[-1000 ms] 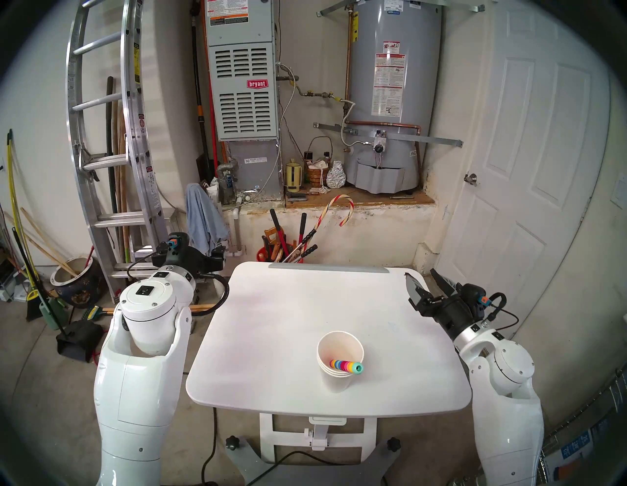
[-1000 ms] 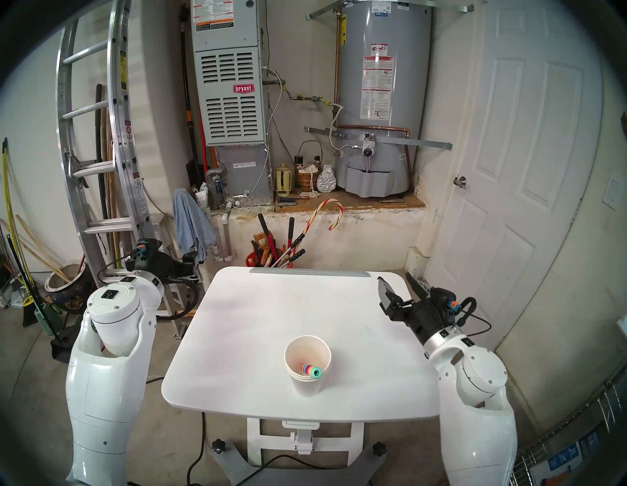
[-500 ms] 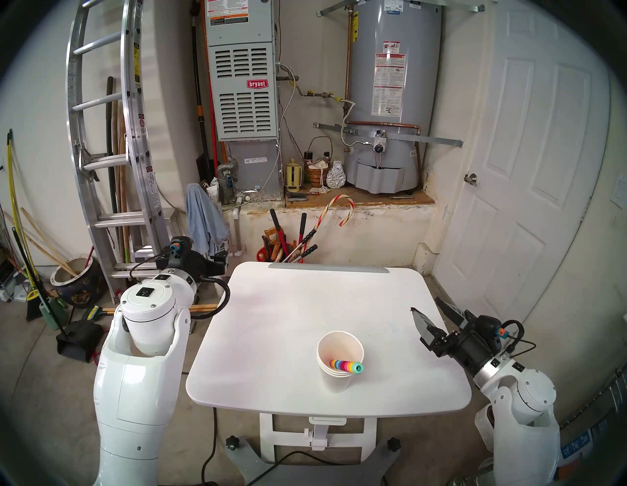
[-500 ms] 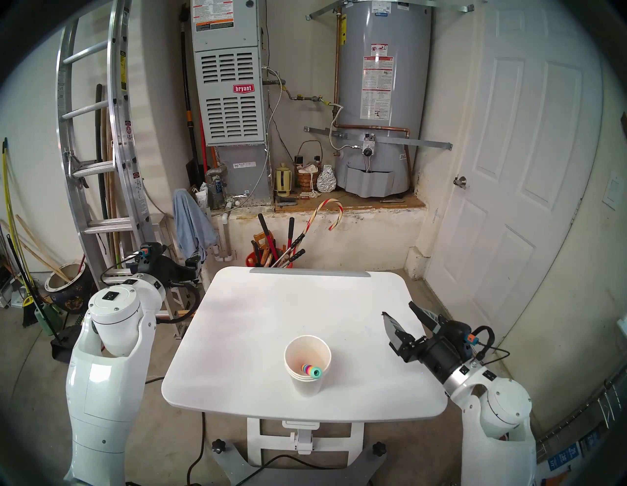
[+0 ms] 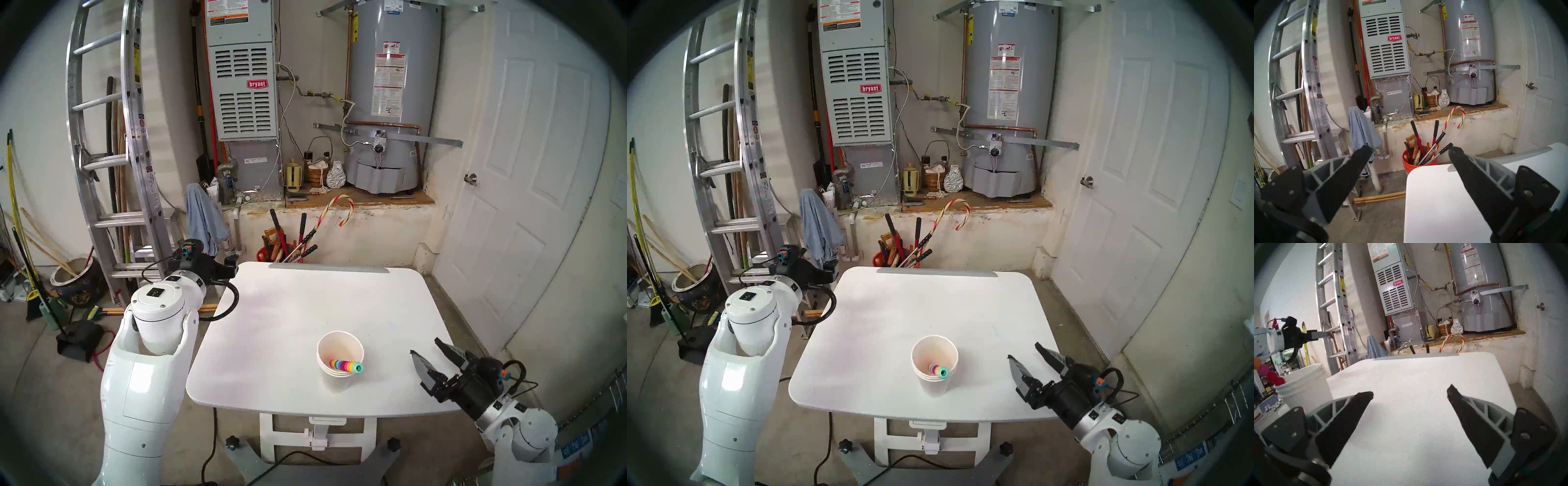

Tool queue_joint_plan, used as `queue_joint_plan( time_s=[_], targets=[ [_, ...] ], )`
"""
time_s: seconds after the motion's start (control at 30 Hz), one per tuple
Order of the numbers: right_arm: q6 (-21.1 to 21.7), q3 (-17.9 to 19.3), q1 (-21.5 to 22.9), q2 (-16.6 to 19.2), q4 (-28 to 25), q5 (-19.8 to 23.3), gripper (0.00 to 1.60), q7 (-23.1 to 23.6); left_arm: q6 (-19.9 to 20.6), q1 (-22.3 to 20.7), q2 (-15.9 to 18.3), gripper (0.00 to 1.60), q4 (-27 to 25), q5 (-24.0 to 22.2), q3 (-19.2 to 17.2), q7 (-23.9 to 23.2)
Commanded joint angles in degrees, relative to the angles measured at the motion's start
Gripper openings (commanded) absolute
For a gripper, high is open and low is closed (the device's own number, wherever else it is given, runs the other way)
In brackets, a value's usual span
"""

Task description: Switch the marker to another color

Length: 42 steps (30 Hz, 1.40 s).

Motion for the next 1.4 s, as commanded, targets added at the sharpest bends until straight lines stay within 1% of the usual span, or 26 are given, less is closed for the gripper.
queue_joint_plan(
  time_s=[0.0,0.03,0.07,0.17,0.23,0.27,0.3,0.33,0.4,0.43,0.5,0.7,0.87,0.9,0.97,1.07,1.37],
  targets=[
    [-3.23,-0.41,-6.66,-5.74,-4.71,-1.29,1.60,5.48,-1.24,0.57,0.56,1.60,-1.84,0.27,-0.86,0.05],
    [-3.23,-0.41,-6.66,-5.74,-4.71,-1.29,1.60,5.48,-1.24,0.57,0.56,1.60,-1.84,0.27,-0.86,0.05],
    [-4.45,0.26,-7.43,-6.86,-5.68,-2.29,1.60,7.56,-1.49,1.13,0.62,1.60,-2.20,0.28,-1.15,-0.04],
    [-6.24,0.99,-9.98,-8.20,-7.30,-3.42,1.60,10.10,-1.94,1.82,0.60,1.60,-2.77,0.35,-1.55,-0.16],
    [-6.89,1.28,-10.70,-8.91,-7.68,-3.84,1.60,10.66,-2.09,2.01,0.59,1.60,-2.96,0.37,-1.67,-0.21],
    [-8.23,1.76,-11.80,-9.81,-8.13,-4.76,1.60,12.23,-2.40,2.31,0.60,1.60,-3.36,0.42,-1.87,-0.29],
    [-9.11,1.92,-12.83,-10.34,-8.59,-5.17,1.60,12.42,-2.59,2.46,0.60,1.60,-3.57,0.47,-1.95,-0.33],
    [-9.11,1.92,-12.83,-10.34,-8.59,-5.17,1.60,12.42,-2.59,2.46,0.60,1.60,-3.57,0.47,-1.95,-0.33],
    [-11.37,2.24,-14.65,-10.87,-9.24,-5.50,1.60,13.79,-3.01,2.80,0.51,1.60,-4.04,0.57,-2.14,-0.36],
    [-12.56,1.70,-15.86,-9.53,-9.39,-4.96,1.60,13.65,-3.09,2.89,0.48,1.60,-4.15,0.61,-2.17,-0.35],
    [-13.20,1.92,-15.96,-9.96,-9.21,-5.05,1.60,13.65,-3.21,2.99,0.45,1.60,-4.25,0.66,-2.19,-0.35],
    [-14.80,1.34,-13.71,-9.23,-7.16,-6.45,1.60,14.18,-3.41,3.17,0.27,1.60,-4.60,0.88,-2.12,-0.27],
    [-14.87,0.96,-10.37,-7.88,-5.46,-7.43,1.60,14.02,-3.05,2.50,0.39,1.60,-4.38,0.99,-2.16,-0.06],
    [-14.87,0.96,-10.37,-7.88,-5.46,-7.43,1.60,14.02,-3.05,2.50,0.39,1.60,-4.38,0.99,-2.16,-0.06],
    [-14.31,0.53,-9.30,-7.56,-4.86,-7.79,1.60,13.96,-2.96,2.19,0.40,1.60,-4.22,0.99,-2.14,0.00],
    [-15.12,-0.50,-7.29,-6.29,-3.45,-9.10,1.60,14.37,-2.74,1.68,0.44,1.60,-3.85,1.15,-1.91,0.15],
    [-14.64,-2.26,-3.96,-5.13,-3.60,-10.63,1.60,15.08,-2.45,0.60,0.46,1.60,-2.79,1.23,-1.91,0.44]
  ],
)
